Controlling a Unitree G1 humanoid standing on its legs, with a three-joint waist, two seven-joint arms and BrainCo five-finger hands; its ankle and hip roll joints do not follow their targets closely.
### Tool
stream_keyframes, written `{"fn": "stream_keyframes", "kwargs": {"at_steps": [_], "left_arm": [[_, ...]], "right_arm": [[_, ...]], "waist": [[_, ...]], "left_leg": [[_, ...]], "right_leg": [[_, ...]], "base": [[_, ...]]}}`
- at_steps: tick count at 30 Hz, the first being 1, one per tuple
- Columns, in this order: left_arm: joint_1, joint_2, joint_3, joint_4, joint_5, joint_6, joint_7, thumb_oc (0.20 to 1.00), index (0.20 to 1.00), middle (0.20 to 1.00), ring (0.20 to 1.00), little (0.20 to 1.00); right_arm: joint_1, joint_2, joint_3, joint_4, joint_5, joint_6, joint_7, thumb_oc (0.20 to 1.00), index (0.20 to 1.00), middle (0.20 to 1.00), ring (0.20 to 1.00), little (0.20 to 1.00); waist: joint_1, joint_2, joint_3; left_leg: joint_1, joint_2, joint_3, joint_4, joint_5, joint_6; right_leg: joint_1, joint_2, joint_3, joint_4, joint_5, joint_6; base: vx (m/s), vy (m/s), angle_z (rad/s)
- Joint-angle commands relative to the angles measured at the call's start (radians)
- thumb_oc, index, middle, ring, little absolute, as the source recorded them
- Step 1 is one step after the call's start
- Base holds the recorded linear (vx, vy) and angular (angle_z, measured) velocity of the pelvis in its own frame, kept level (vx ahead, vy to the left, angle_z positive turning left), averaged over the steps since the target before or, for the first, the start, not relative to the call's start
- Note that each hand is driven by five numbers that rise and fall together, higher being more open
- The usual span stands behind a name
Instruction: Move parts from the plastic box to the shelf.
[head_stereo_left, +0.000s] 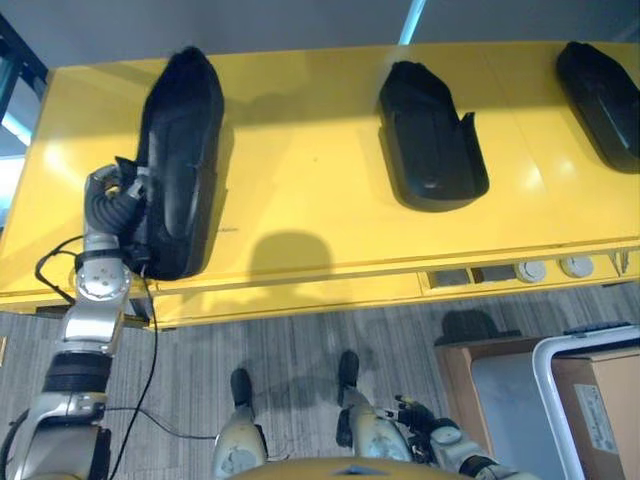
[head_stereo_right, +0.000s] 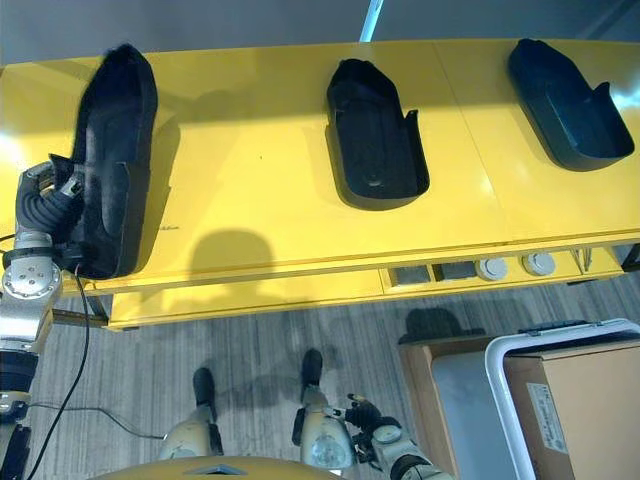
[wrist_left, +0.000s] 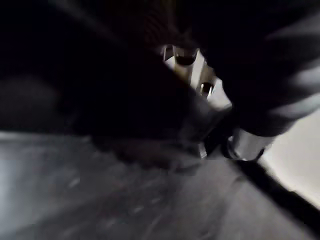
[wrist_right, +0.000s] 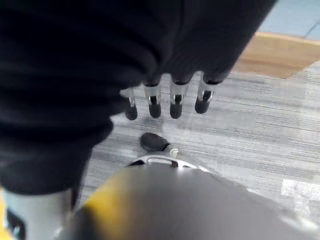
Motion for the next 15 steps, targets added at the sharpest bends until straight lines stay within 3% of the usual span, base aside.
{"fn": "stream_keyframes", "kwargs": {"at_steps": [1,9,15], "left_arm": [[0.003,0.027,0.008,-0.002,0.006,-0.024,0.022,1.000,1.000,1.000,1.000,1.000],[0.002,-0.018,0.030,-0.062,-0.025,-0.052,0.076,1.000,1.000,1.000,1.000,1.000],[0.003,-0.084,0.022,-0.151,-0.166,-0.105,0.075,1.000,1.000,1.000,1.000,1.000]], "right_arm": [[-0.017,0.050,0.027,0.011,0.025,0.012,0.002,1.000,1.000,1.000,1.000,1.000],[-0.008,0.048,0.023,0.022,0.025,0.007,-0.010,1.000,1.000,1.000,1.000,1.000],[-0.004,0.045,0.016,0.039,0.028,0.005,-0.019,1.000,1.000,1.000,1.000,1.000]], "waist": [[-0.010,-0.040,0.012],[-0.009,-0.033,0.007],[-0.008,-0.021,-0.001]], "left_leg": [[0.017,0.006,-0.043,-0.004,-0.069,0.017],[0.031,0.010,-0.049,-0.004,-0.070,0.016],[0.048,0.010,-0.053,-0.004,-0.073,0.016]], "right_leg": [[0.058,-0.051,0.025,0.002,-0.138,0.053],[0.076,-0.045,0.021,0.002,-0.149,0.048],[0.101,-0.043,0.015,0.002,-0.158,0.046]], "base": [[0.03,-0.016,-0.03],[0.00,-0.002,0.00],[0.00,0.000,0.00]]}}
